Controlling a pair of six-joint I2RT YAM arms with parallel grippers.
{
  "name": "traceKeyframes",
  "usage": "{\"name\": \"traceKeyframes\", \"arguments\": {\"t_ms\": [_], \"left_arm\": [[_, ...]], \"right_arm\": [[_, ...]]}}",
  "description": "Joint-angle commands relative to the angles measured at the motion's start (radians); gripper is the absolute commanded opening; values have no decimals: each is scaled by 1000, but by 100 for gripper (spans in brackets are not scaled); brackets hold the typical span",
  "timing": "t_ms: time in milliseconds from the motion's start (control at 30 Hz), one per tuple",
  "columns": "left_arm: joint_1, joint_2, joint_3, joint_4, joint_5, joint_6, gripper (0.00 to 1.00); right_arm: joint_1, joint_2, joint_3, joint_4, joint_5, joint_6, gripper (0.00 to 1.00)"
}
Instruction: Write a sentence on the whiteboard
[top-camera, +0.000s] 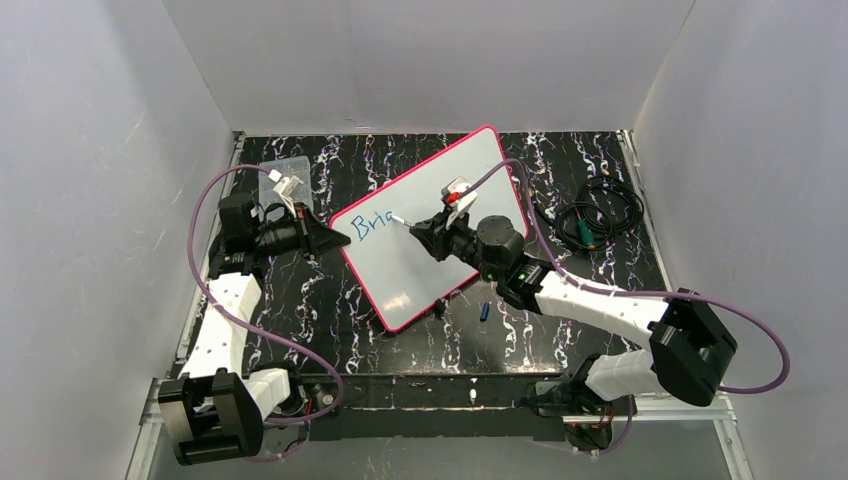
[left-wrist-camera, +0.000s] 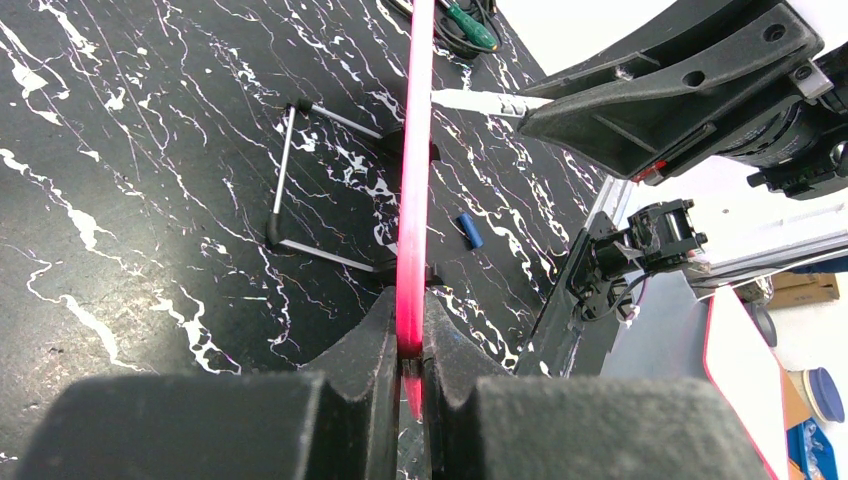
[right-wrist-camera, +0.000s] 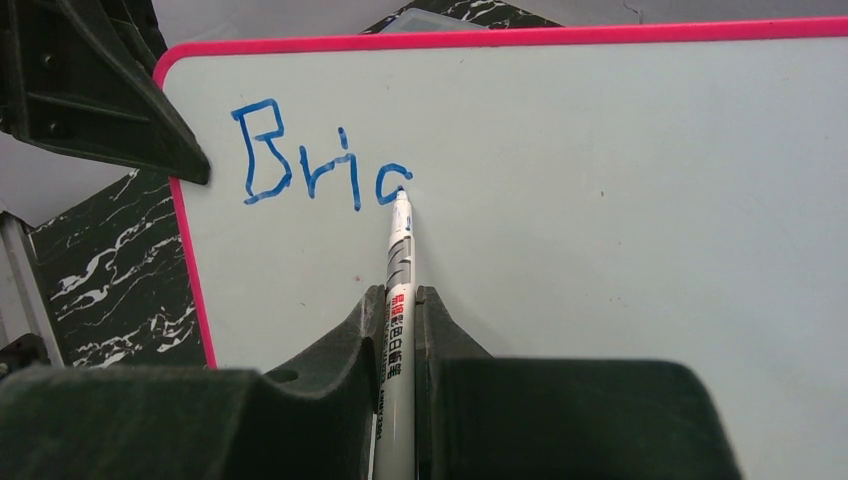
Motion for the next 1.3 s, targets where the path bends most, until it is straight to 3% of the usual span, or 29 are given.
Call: {"name": "traceKeyframes", "arguments": {"t_ms": [0, 533, 767, 1000, 1267], "left_arm": [[-1, -19, 25, 21, 28, 33, 0], [0, -23, 22, 23, 27, 31, 0], [-1, -26, 20, 24, 24, 31, 0], [0, -24, 20, 25, 24, 30, 0], [0, -24, 19, 31, 28, 25, 0]], "right_arm": [[5, -28, -42, -9, 36, 10, 1], [84, -35, -61, 6, 42, 26, 1], [106, -71, -27, 95, 127, 55, 1], [104, -71, 55, 46, 248, -15, 1], [79, -24, 96, 58, 243, -45, 1]]}}
